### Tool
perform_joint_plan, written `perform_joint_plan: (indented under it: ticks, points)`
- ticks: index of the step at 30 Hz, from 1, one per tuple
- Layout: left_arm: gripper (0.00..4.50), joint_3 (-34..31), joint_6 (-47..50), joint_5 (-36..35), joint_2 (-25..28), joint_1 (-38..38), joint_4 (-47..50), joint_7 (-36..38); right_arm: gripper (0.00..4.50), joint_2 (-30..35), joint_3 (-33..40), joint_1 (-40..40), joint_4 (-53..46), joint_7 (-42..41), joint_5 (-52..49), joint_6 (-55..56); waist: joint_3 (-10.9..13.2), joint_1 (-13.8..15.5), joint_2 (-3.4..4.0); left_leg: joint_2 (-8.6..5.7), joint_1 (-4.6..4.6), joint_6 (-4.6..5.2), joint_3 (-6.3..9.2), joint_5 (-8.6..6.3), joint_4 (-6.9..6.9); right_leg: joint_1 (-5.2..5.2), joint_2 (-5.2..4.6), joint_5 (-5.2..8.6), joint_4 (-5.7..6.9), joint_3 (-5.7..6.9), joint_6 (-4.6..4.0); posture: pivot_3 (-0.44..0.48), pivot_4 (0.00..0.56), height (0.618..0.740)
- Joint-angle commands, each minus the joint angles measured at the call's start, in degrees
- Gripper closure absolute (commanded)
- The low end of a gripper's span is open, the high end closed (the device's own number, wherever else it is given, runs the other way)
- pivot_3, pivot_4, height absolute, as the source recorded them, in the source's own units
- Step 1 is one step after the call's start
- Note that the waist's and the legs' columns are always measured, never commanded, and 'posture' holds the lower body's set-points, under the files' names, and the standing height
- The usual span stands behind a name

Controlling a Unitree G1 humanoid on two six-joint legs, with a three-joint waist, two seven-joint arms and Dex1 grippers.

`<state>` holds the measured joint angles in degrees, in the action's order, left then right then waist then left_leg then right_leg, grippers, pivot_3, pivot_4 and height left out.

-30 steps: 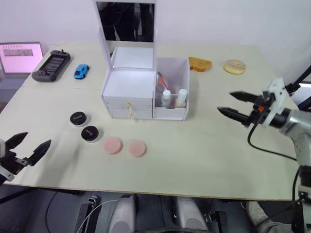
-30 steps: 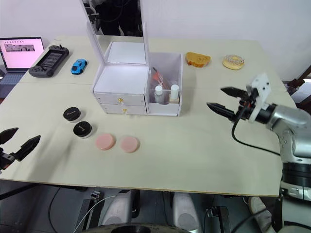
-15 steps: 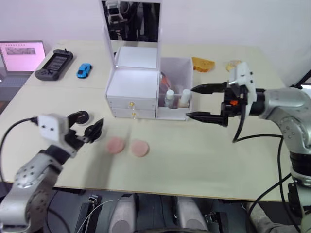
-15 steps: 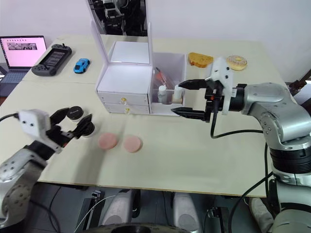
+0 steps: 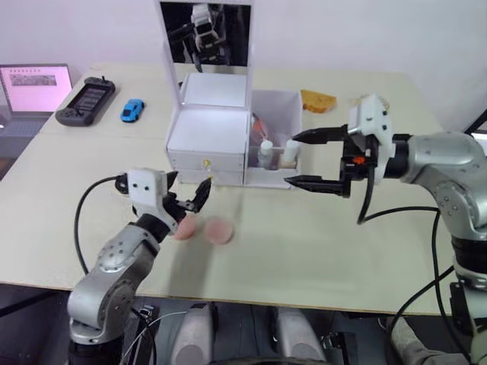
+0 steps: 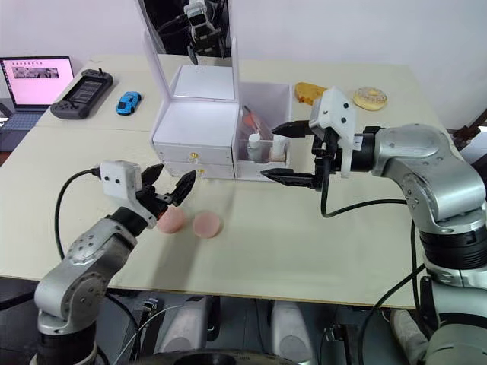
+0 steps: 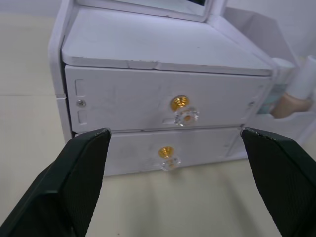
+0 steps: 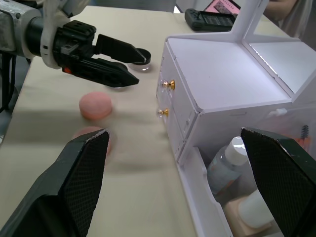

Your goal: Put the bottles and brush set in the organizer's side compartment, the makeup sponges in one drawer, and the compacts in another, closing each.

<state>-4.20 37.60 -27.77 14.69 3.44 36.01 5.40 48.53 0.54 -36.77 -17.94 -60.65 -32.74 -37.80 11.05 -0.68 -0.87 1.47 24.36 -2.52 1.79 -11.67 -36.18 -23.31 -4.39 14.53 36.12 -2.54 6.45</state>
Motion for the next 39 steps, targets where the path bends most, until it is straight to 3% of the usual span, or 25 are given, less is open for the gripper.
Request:
perform_joint_plan:
  ticks: [1, 4, 32, 36, 39]
  points:
    - [1.42, 2.3, -3.8, 3.1, -1.0, 1.5, -1.4, 0.4, 0.0, 1.1, 1.5, -1.1, -1.4, -0.3, 0.0, 1.0, 0.0, 0.0, 0.0, 0.0, 0.01, 0.0, -0.01, 0.0, 0.0, 0.0, 0.0, 0.0, 0.0, -0.01, 0.0, 0.0, 0.15, 0.738]
    - [2.87, 3.3, -5.0, 4.9, -2.2, 1.8, -3.6, 0.3, 0.0, 1.4, 1.1, -1.8, -0.9, -0.6, 0.6, 1.3, 0.0, -0.1, 0.0, 0.0, 0.0, 0.0, -0.01, 0.0, 0.03, -0.02, 0.0, 0.0, -0.02, -0.02, 0.0, 0.0, 0.15, 0.738]
    - [2.87, 6.3, -9.6, 11.6, -7.4, 6.8, -9.5, 1.1, 0.0, 0.4, 0.2, -5.6, 0.5, 0.5, 2.8, 1.7, 0.0, 0.0, -0.01, 0.0, 0.02, 0.0, -0.01, 0.0, 0.06, -0.05, 0.01, 0.0, -0.03, -0.02, 0.01, 0.0, 0.15, 0.738]
    - [4.17, 6.3, -9.4, 12.0, -7.5, 6.5, -9.0, 1.3, 0.0, -0.4, -0.4, -6.6, 0.7, 0.9, 3.1, 1.6, 0.0, 0.0, -0.01, 0.0, 0.02, 0.0, -0.01, 0.0, 0.06, -0.05, 0.01, 0.0, -0.02, -0.02, 0.01, 0.0, 0.15, 0.738]
    - [4.22, 6.3, -8.9, 11.5, -7.5, 5.9, -8.1, 2.0, 0.0, -0.8, -0.6, -7.3, 1.0, 1.1, 3.3, 1.7, 0.0, 0.0, -0.01, 0.0, 0.02, 0.0, -0.01, 0.0, 0.04, -0.05, 0.01, 0.0, -0.02, -0.02, 0.01, 0.0, 0.15, 0.738]
